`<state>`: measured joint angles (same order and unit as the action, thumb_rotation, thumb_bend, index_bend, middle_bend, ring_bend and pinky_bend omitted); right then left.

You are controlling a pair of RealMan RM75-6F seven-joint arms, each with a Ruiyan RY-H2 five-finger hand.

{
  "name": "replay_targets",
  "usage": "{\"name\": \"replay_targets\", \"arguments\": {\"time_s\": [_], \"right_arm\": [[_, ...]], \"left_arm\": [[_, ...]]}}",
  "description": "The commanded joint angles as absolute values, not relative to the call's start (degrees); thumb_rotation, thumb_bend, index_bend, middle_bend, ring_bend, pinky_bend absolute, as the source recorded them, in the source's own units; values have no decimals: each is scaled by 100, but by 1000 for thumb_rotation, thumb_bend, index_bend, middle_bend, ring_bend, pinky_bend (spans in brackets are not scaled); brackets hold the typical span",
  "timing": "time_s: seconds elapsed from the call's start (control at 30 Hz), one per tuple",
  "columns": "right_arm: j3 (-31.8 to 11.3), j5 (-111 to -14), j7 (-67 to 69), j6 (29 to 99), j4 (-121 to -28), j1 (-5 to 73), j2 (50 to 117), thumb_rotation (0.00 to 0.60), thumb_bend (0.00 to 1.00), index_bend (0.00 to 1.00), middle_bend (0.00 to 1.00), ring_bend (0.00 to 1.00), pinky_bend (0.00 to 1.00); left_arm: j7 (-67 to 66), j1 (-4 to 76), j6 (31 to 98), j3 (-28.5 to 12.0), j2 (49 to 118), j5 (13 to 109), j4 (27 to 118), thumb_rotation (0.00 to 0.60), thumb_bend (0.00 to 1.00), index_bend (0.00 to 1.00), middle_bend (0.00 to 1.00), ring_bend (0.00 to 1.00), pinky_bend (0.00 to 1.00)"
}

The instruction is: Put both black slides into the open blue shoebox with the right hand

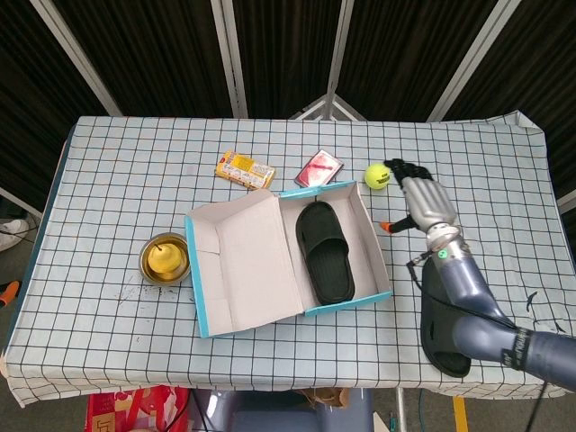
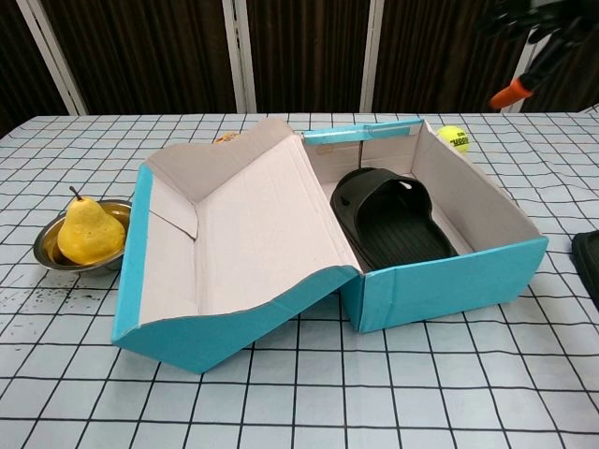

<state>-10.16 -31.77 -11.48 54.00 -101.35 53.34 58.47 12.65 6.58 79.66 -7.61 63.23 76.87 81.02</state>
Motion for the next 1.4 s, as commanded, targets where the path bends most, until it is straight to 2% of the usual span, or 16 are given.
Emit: {"name": "replay_targets", "arguments": {"time_s": [0.03,0.13,0.33,0.53,0.7,1.13,1.4], "right_arm": [[-630,-3597,-1159,5644,-10741,4704,5060,600,198,98,66,6,0],[-347,-3766,-1236,5656,-11082,4378,4723,600,198,97,66,6,0],[71,-4309,-1313,6003,-11597,3731,4458,600,199,97,66,6,0],[420,-4899,-1482,6522,-11742,3112,4787,600,198,102,66,6,0],[621,-5053,-1708,6597,-11626,2828,5177,600,198,108,66,6,0],[706,-5320,-1821,6798,-11421,2331,5814,600,198,108,66,6,0],[715,-5445,-1881,6821,-11397,2171,5889,600,198,108,66,6,0]], "left_arm": [[1311,651,7976,-787,6330,7656,8067,600,359,0,0,0,68],[1356,646,8019,-795,6339,7687,8044,600,359,0,0,0,68],[1605,617,8217,-757,6317,7954,8058,600,359,0,0,0,68],[1984,509,8525,-677,6207,8271,8078,600,358,0,0,0,68],[2095,467,8647,-610,6153,8435,8076,600,338,0,0,0,68],[2074,470,8612,-567,6113,8433,8102,600,320,0,0,0,68],[1994,486,8586,-565,6123,8410,8121,600,320,0,0,0,68]]}}
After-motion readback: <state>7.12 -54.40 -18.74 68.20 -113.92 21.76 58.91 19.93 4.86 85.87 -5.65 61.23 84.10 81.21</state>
